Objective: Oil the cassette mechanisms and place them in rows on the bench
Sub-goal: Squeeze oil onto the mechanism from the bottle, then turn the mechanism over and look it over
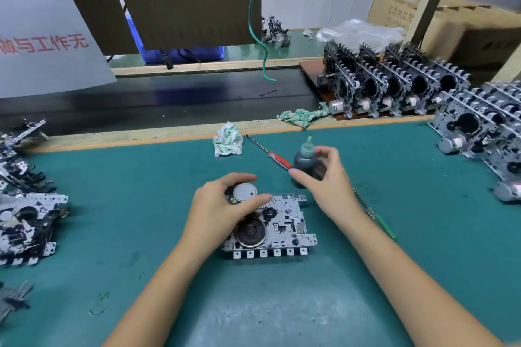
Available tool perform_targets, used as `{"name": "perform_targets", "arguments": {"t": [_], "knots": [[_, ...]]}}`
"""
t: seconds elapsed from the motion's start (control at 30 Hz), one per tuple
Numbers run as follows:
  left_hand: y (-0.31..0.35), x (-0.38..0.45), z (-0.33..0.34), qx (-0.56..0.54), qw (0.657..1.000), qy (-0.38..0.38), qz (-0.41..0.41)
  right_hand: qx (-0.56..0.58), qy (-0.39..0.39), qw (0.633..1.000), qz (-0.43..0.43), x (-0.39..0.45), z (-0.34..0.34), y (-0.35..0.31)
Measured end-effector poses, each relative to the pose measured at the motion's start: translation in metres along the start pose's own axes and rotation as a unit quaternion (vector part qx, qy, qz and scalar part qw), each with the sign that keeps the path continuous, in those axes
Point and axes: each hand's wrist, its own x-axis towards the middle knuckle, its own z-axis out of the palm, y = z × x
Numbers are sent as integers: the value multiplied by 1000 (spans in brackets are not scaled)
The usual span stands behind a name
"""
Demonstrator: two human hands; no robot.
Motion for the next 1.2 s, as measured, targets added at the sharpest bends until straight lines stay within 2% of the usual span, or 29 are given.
{"name": "perform_targets", "arguments": {"t": [0.03, 0.1, 0.13, 0.17, 0.2, 0.23, 0.3, 0.37, 0.47, 0.6, 0.7, 0.77, 0.83, 0.9, 0.93, 1.0, 1.03, 1.07, 1.1, 1.13, 1.17, 1.2], "knots": [[-1, 3, -4, -34, 999, -22, -9, -29, 53, 998, -36, -2, -2, -5], [-7, 6, -6, -92, 995, -34, -29, -59, 164, 971, -164, -12, -10, -21], [-10, 8, -5, -110, 993, -28, -39, -63, 170, 959, -218, -18, -15, -30], [-13, 8, -3, -124, 991, -20, -48, -66, 124, 958, -249, -24, -17, -37], [-15, 9, -2, -132, 989, -18, -57, -100, 32, 962, -252, -30, -18, -42], [-16, 10, -1, -129, 990, -17, -53, -182, -78, 951, -237, -35, -16, -45], [-17, 9, 0, -102, 994, -32, -29, -367, -255, 870, -209, -43, -12, -41], [-20, 8, 0, -84, 996, -40, -16, -427, -323, 827, -172, -44, -10, -38], [-24, 9, 1, -75, 996, -49, -8, -472, -329, 804, -151, -40, -9, -41], [-25, 9, 3, -75, 996, -48, -2, -525, -328, 767, -167, -40, -5, -52], [-21, 5, 5, -64, 998, -18, 9, -558, -313, 742, -202, -42, -2, -57], [-20, 4, 6, -50, 998, -23, 5, -570, -294, 734, -224, -43, -2, -60], [-16, 3, 4, -68, 996, -53, -23, -563, -288, 740, -229, -45, -5, -61], [-11, 6, -3, -167, 980, -63, -92, -523, -293, 770, -218, -47, -15, -60], [-11, 6, -8, -222, 965, -86, -112, -474, -303, 804, -191, -48, -21, -59], [-9, 0, -15, -323, 920, -187, -123, -250, -360, 895, -80, -54, -31, -58], [-8, -5, -14, -383, 883, -240, -126, -91, -413, 906, -16, -58, -34, -58], [-6, -10, -11, -431, 843, -296, -129, 62, -469, 880, 33, -63, -35, -59], [-6, -15, -6, -483, 794, -341, -140, 165, -509, 843, 57, -68, -32, -56], [-3, -21, -1, -509, 767, -357, -156, 230, -532, 812, 70, -74, -28, -53], [1, -23, 7, -555, 718, -377, -185, 257, -540, 798, 73, -78, -23, -52], [3, -26, 10, -583, 691, -379, -197, 251, -522, 811, 81, -80, -19, -51]]}}
